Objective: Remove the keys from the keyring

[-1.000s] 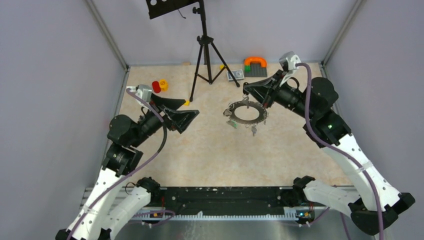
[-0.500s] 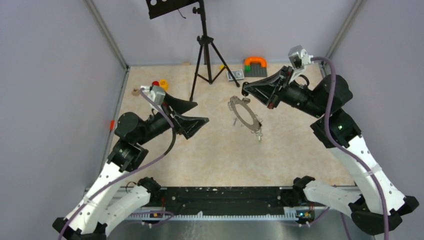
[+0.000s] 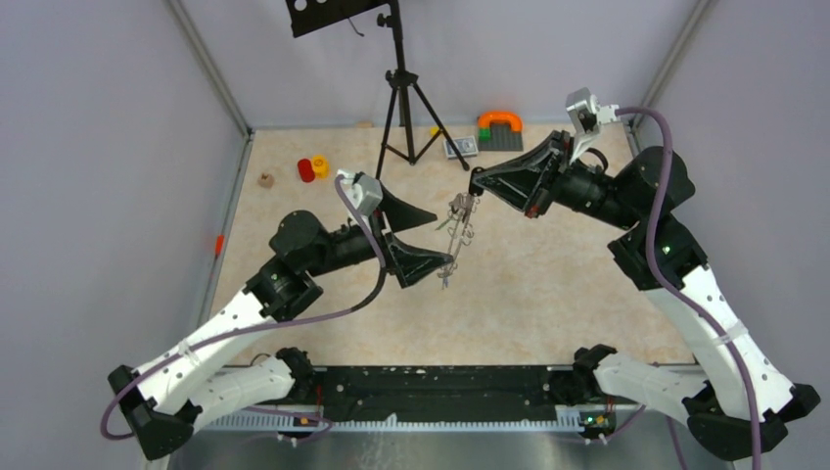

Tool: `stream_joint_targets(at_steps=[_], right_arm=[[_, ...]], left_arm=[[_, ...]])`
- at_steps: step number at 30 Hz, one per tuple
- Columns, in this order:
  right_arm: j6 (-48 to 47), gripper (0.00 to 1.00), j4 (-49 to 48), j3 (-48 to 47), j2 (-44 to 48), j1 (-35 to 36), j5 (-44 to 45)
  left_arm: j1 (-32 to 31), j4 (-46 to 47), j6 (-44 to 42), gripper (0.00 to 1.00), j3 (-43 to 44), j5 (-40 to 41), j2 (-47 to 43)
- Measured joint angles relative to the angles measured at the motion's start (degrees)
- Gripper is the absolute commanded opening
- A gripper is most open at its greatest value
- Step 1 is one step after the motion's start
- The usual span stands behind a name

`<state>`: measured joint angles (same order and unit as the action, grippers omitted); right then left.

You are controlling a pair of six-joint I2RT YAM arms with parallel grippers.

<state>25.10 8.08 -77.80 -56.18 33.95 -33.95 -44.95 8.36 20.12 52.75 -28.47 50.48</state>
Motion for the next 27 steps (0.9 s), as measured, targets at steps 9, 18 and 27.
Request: stream_joint_targets(at_steps=[9, 18, 27], right_arm=[[1.1, 0.0, -0.7, 0.0, 0.0, 0.0, -1.1], [1.1, 0.0, -0.6, 0.0, 0.7, 0.0, -0.8], [0.3, 0.0, 0.5, 0.0, 0.7, 0.0, -0.4]], left_arm=[[-3.8, 3.7, -0.8, 0.99, 0.0, 1.9, 2.3], [-5.4, 5.5, -0.7, 0.99, 0.0, 1.9, 3.6], [-5.8, 6.2, -0.8, 0.99, 0.3, 1.7, 3.5]])
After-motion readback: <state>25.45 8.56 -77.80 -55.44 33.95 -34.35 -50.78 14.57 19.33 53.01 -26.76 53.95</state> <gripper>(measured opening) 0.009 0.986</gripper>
